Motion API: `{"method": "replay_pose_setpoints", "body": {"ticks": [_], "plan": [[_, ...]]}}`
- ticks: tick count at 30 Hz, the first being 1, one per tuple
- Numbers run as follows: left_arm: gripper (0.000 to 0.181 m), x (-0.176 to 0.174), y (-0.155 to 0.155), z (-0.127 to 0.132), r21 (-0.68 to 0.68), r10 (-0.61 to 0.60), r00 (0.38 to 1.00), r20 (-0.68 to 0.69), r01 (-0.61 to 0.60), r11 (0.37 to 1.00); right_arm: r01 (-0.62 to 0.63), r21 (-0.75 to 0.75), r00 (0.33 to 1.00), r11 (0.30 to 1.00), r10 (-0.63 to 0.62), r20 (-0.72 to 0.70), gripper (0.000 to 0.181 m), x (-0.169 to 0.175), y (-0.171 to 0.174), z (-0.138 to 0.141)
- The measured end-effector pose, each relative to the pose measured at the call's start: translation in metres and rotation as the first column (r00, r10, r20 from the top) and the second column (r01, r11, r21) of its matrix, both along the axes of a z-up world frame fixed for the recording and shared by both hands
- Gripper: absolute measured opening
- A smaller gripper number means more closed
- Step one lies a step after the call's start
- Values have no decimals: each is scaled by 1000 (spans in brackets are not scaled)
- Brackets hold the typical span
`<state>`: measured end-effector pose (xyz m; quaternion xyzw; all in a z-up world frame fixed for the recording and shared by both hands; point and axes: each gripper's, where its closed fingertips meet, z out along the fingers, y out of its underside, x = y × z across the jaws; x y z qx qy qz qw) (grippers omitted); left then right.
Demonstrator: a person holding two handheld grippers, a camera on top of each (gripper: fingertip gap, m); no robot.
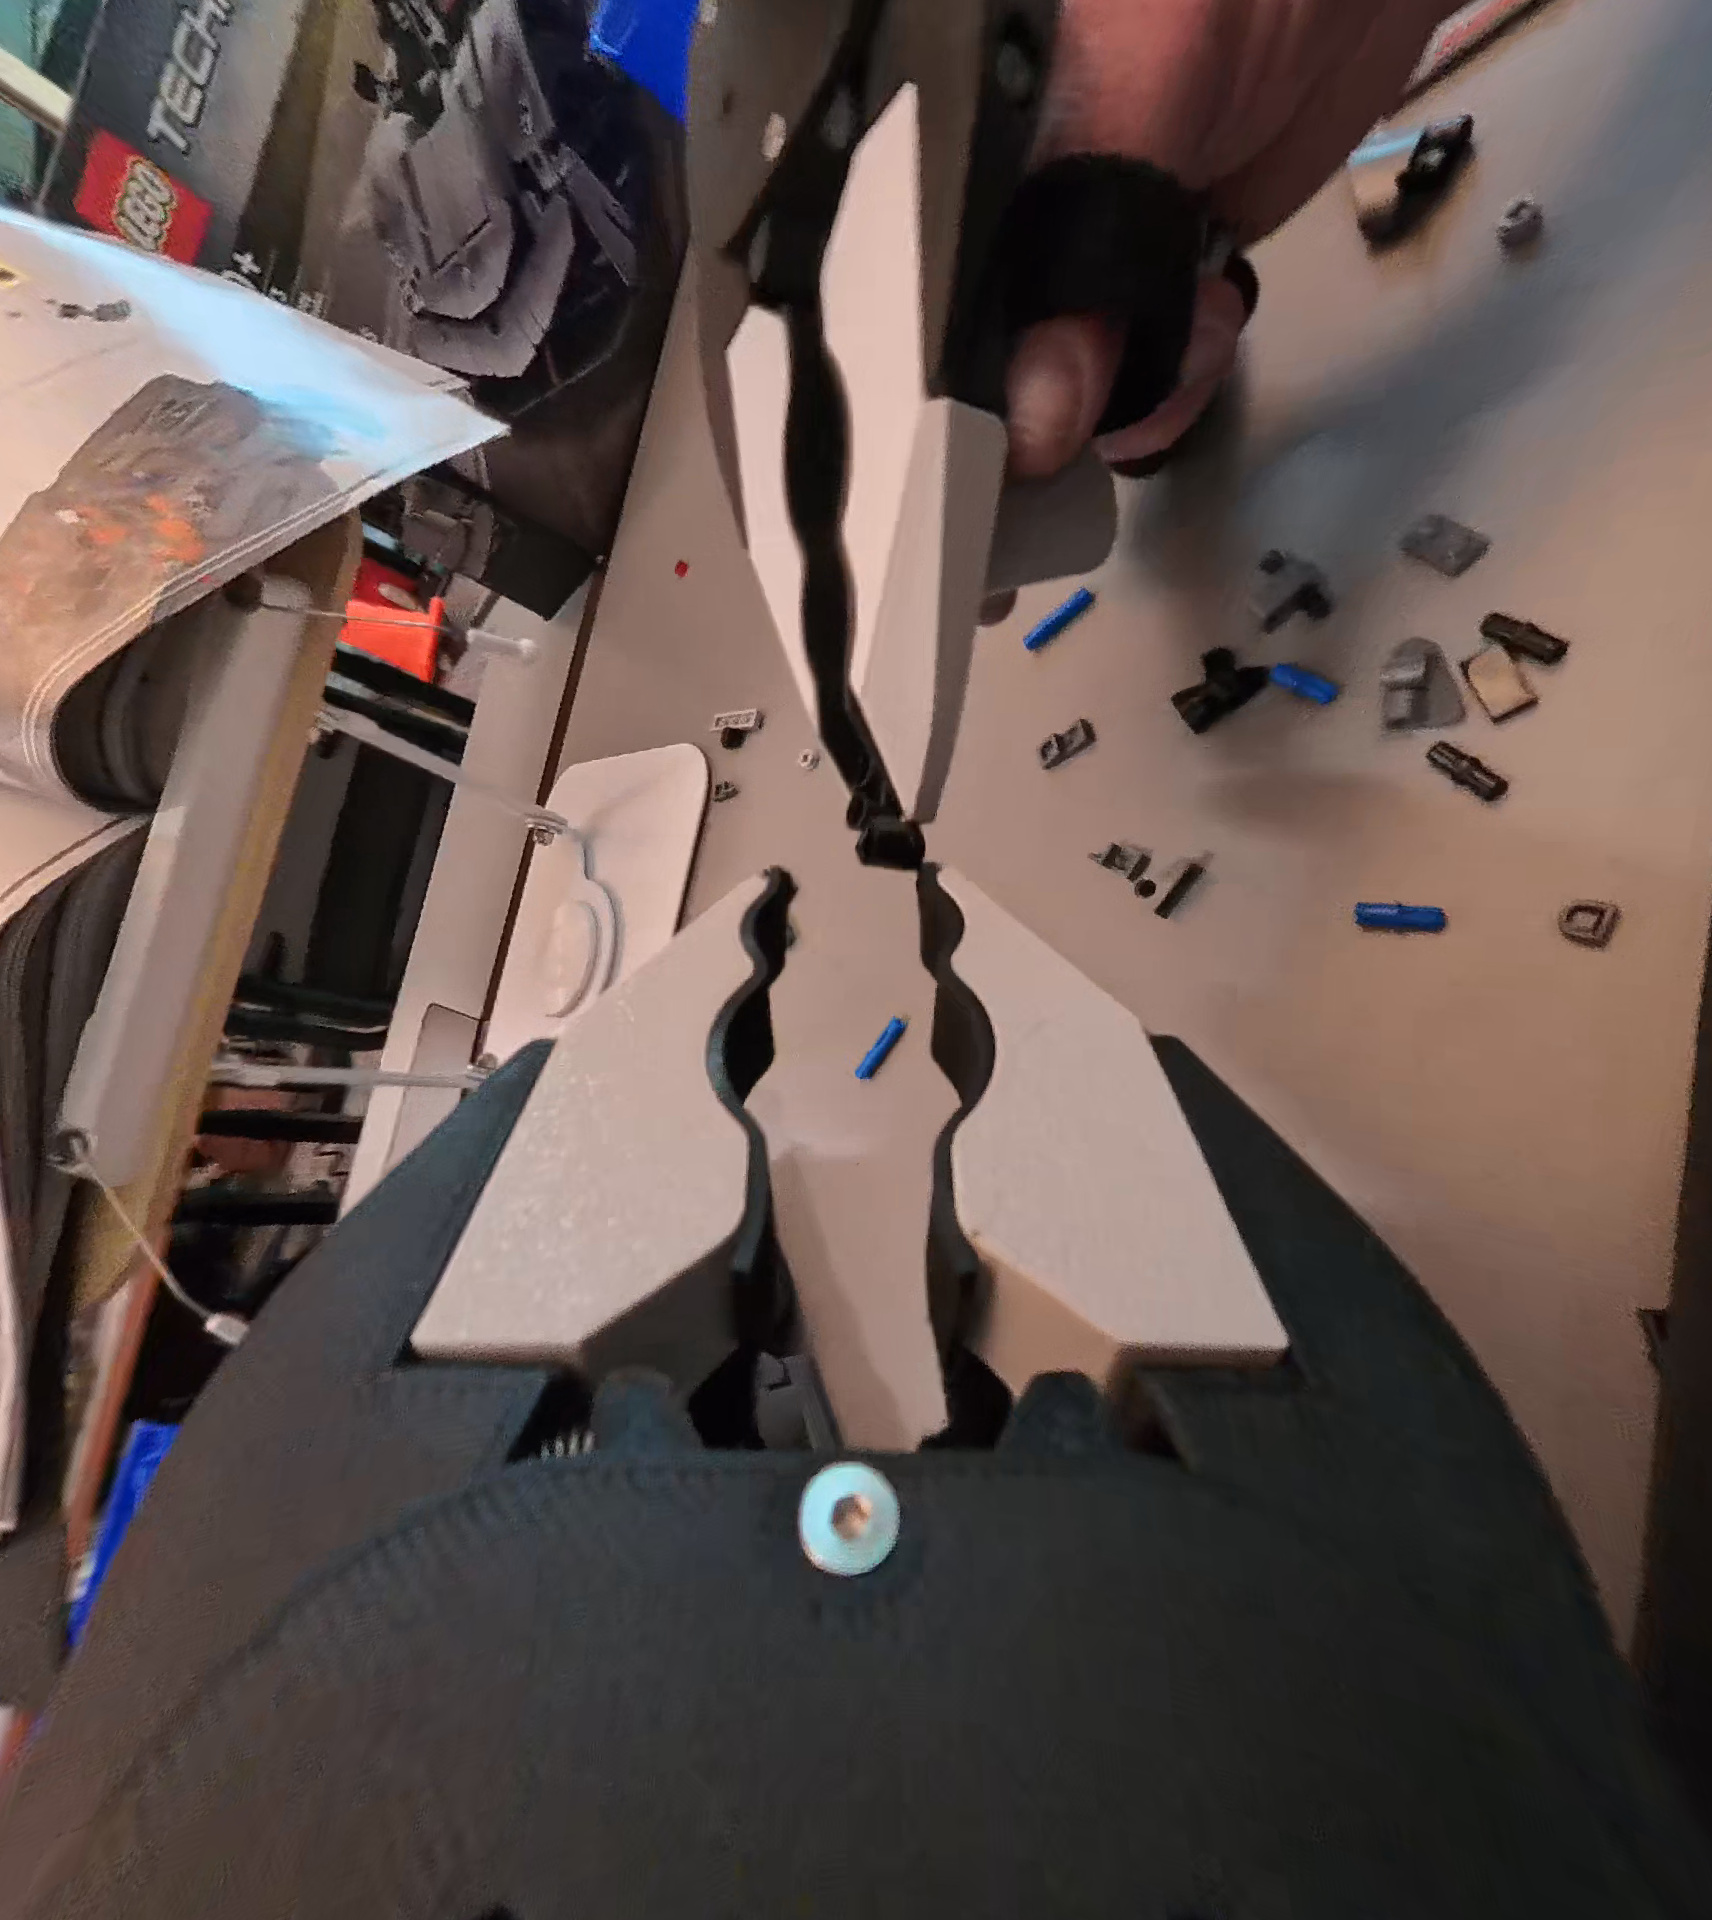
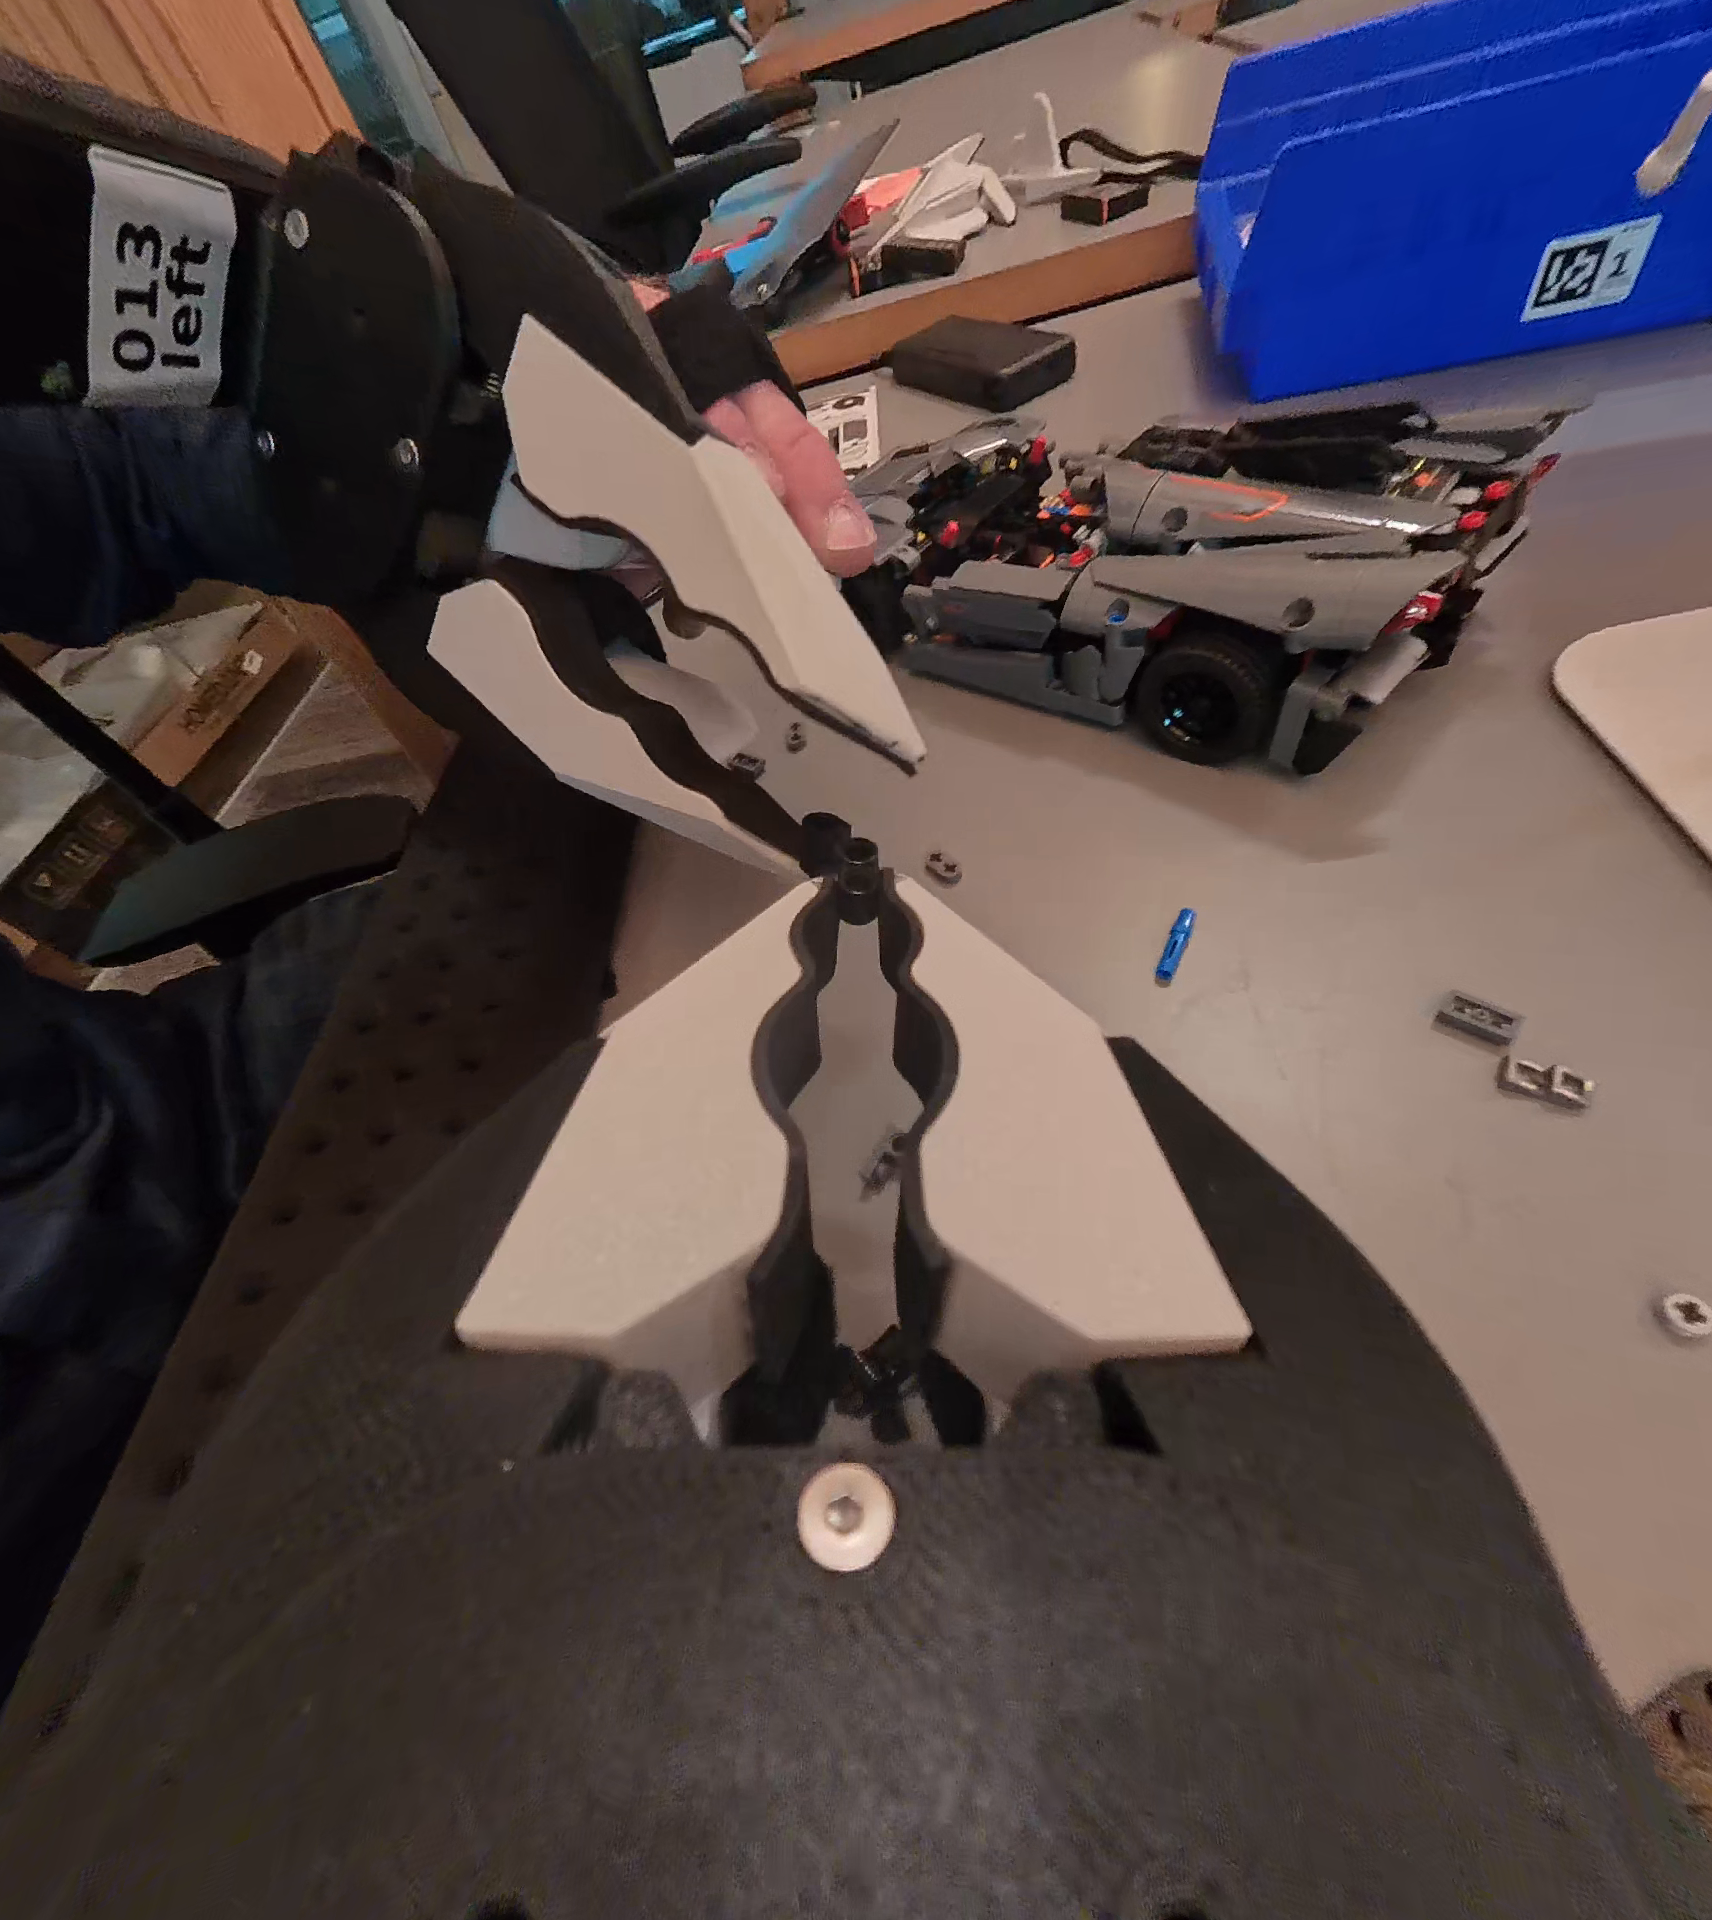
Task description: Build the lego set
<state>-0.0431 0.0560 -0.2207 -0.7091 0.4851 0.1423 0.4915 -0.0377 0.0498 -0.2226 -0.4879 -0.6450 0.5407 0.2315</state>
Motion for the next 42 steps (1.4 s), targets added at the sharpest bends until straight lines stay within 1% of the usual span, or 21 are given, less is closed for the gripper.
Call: {"method": "replay_pose_setpoints", "body": {"ticks": [3, 7, 11, 12, 18, 24, 28, 35, 42], "plan": [[27, -6, 4, 6, -24, 41, 995, 94, -39, 999, 18, -3, 999, 1000, -18, -32, 5, -1, 2, 6], [27, -6, 5, 9, -77, 62, 977, 205, -47, 996, 49, -12, 996, 999, -49, -68, 5, -2, 7, 12], [24, -3, 5, 7, -129, 74, 957, 281, -39, 991, 55, 4, 994, 998, -54, -92, 5, -2, 6, 16], [20, -2, 4, 7, -136, 70, 953, 294, -31, 990, 55, 15, 994, 998, -54, -93, 5, -2, 6, 16], [7, -1, 6, 7, -137, 77, 950, 302, -37, 990, 71, 33, 992, 997, -67, -112, 5, -2, 6, 19], [14, -2, 7, 9, -124, 82, 946, 315, -44, 991, 95, -6, 986, 995, -95, -135, 4, -2, 12, 25], [16, -1, 6, 11, -139, 84, 931, 356, -36, 990, 104, -9, 984, 994, -105, -143, 4, -2, 13, 27], [15, 2, 6, 17, -168, 92, 893, 441, -18, 986, 126, 72, 982, 989, -114, -150, 4, -4, 11, 24], [11, 6, 5, 14, -188, 89, 884, 460, -1, 982, 161, 180, 977, 970, -130, -171, 5, -6, 9, 22]]}}
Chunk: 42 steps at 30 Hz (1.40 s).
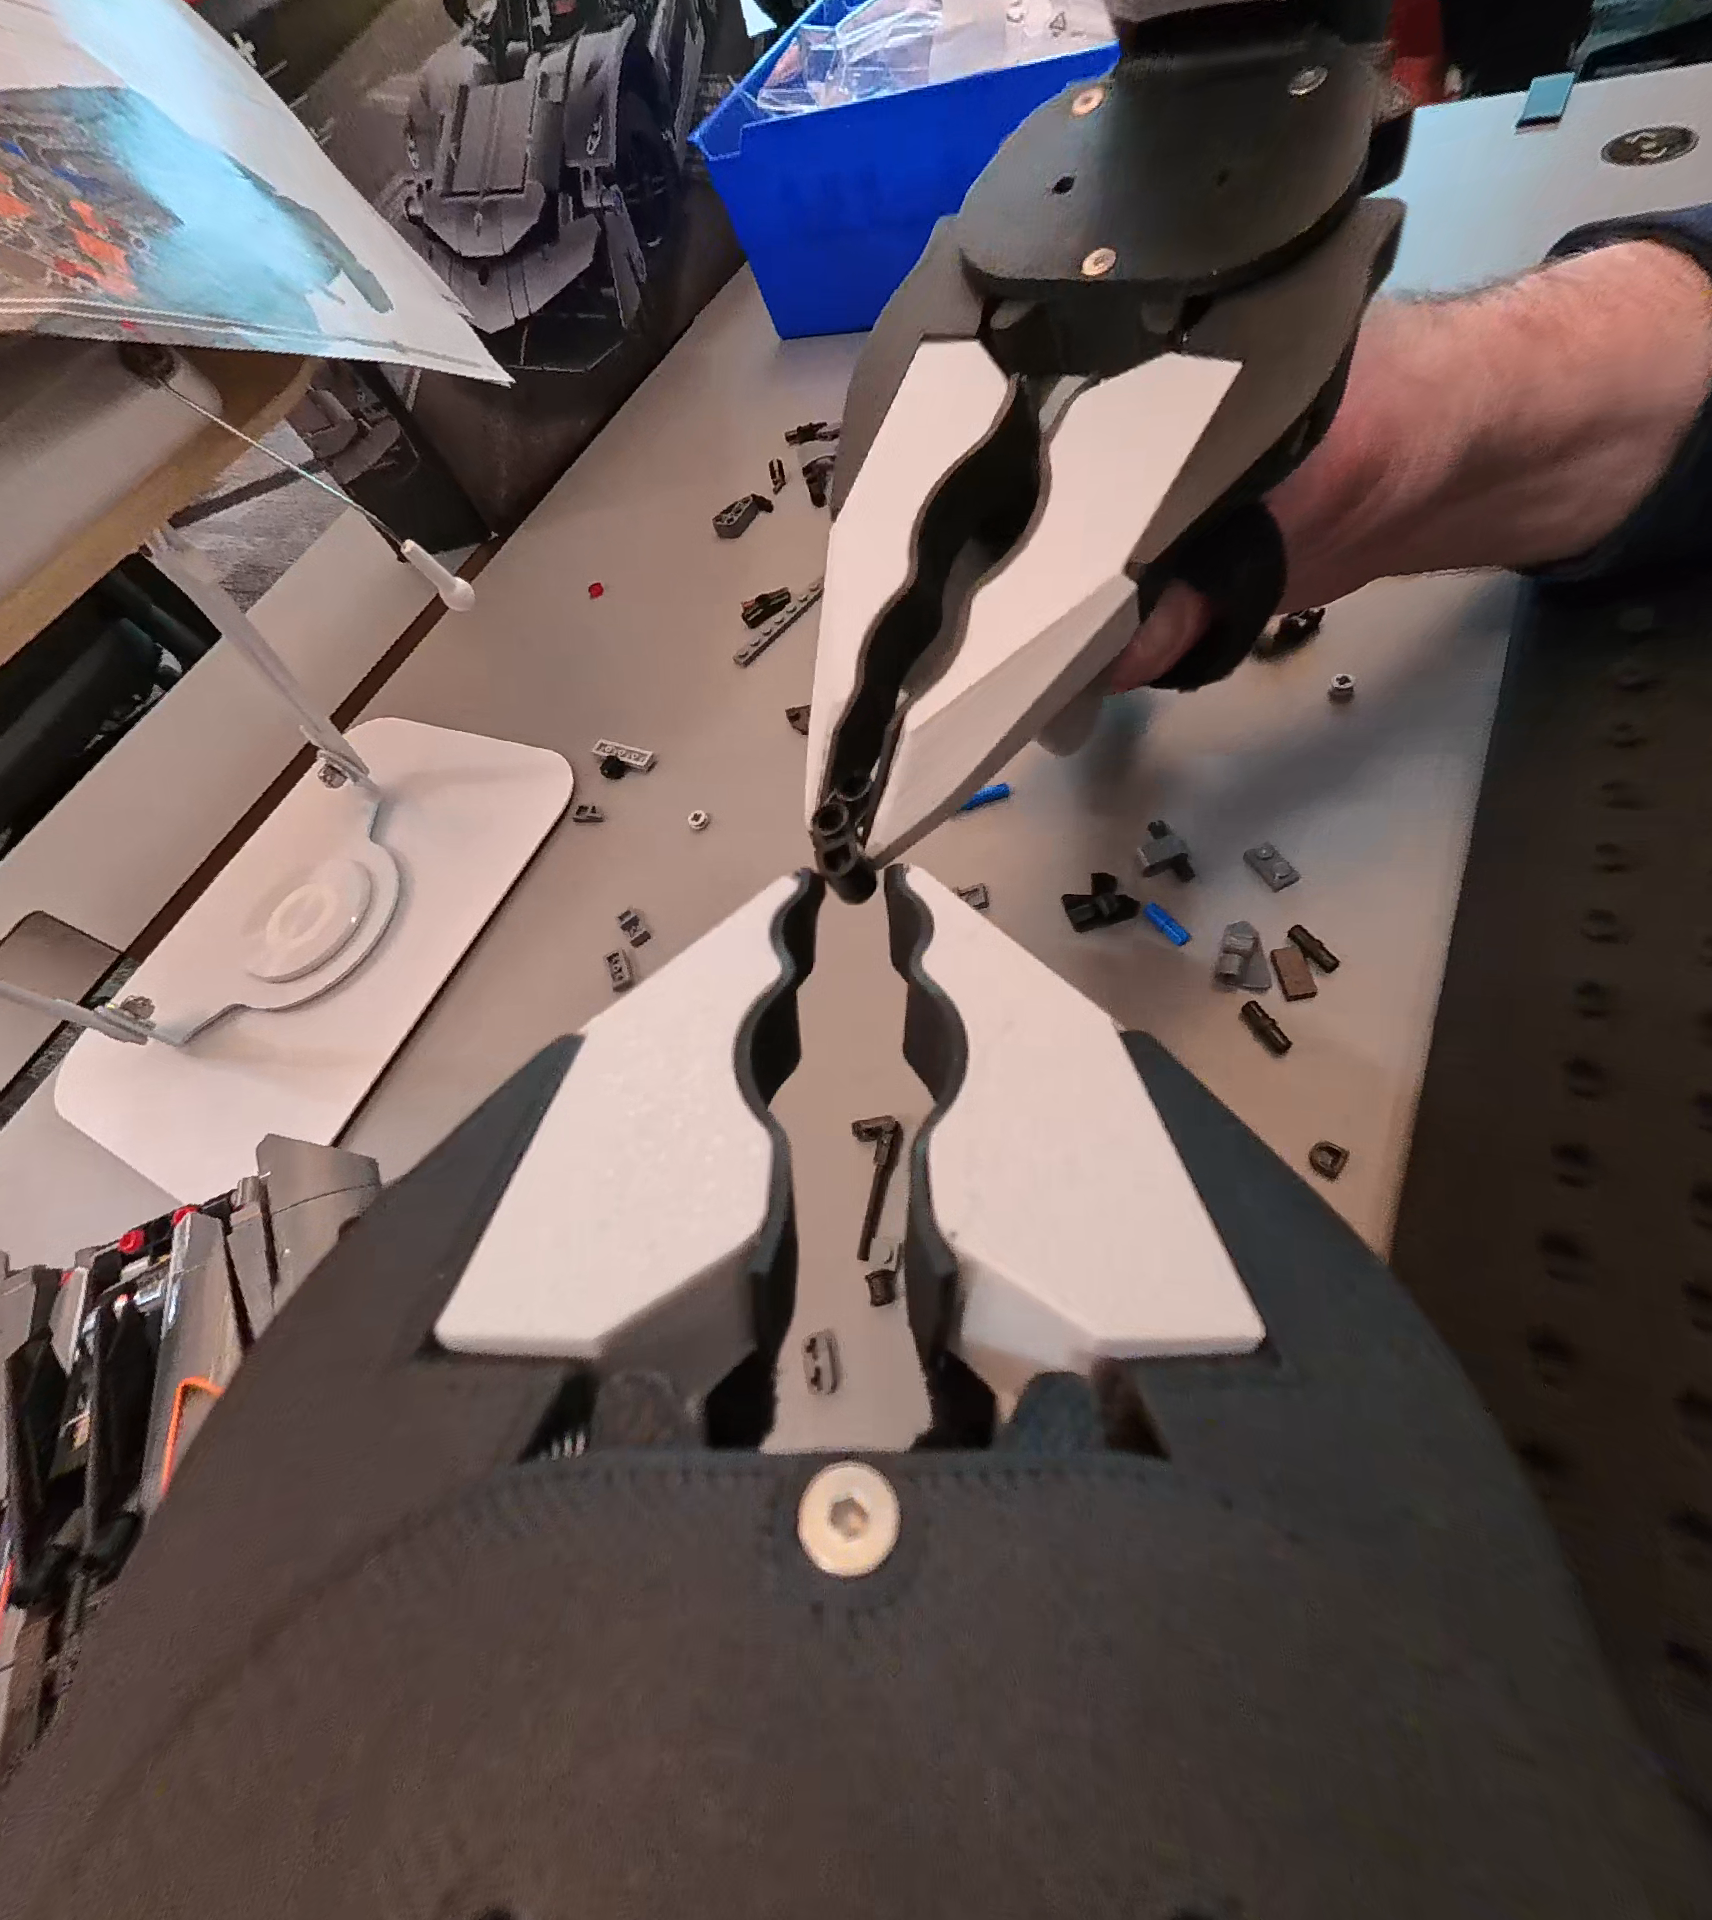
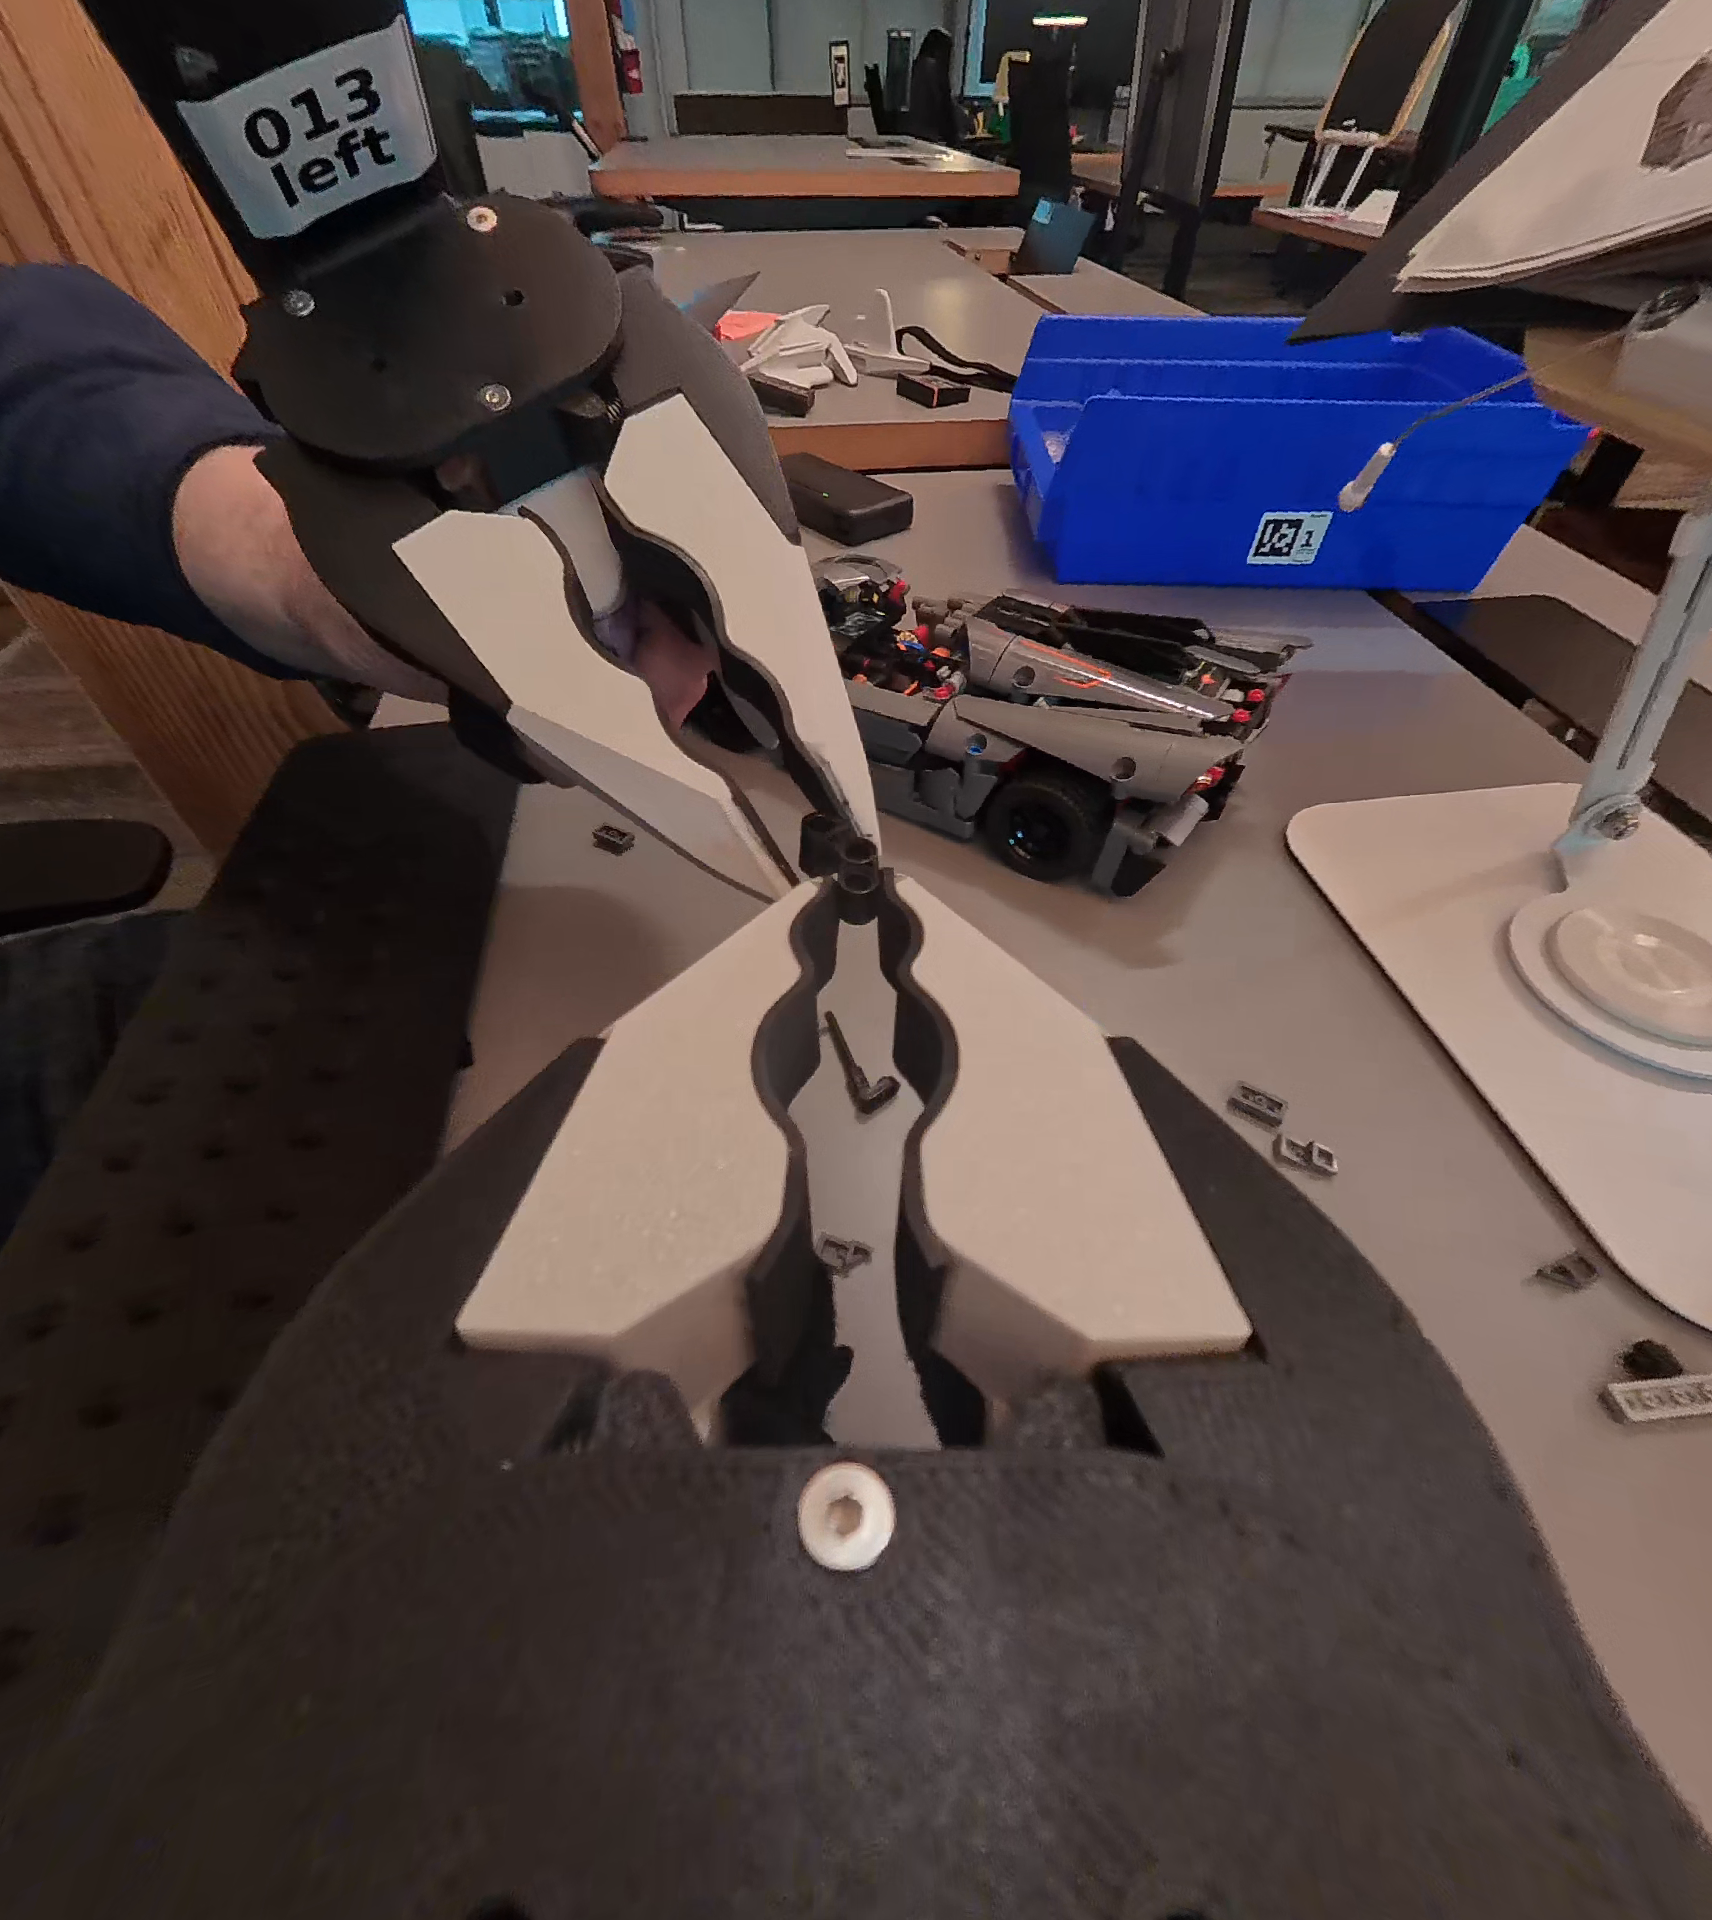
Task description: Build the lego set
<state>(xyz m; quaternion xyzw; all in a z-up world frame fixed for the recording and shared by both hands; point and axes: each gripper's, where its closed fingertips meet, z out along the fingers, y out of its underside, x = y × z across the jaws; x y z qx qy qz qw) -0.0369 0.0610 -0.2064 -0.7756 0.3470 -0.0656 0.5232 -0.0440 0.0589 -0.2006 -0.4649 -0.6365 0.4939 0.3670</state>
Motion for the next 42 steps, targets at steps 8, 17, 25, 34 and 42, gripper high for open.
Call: {"method": "replay_pose_setpoints", "body": {"ticks": [8, 17, 25, 34, 42], "plan": [[6, -2, 1, 2, -13, 19, 999, 35, -19, 1000, 56, 124, 998, 991, -52, -32, 5, -1, 1, 3], [6, -4, 3, 4, -24, 56, 997, 49, -55, 998, 140, 271, 989, 952, -126, -72, 4, -3, 2, 8], [5, -4, 4, 5, -39, 70, 995, 75, -67, 997, 200, 411, 979, 889, -171, -106, 5, -3, 3, 11], [12, -4, 5, 12, 21, 57, 996, 67, -59, 998, 202, 342, 978, 918, -172, -118, 4, -1, 7, 16], [16, -2, 5, 13, 42, 58, 998, 30, -59, 997, 188, 290, 980, 938, -160, -118, 4, 0, 6, 17]]}}
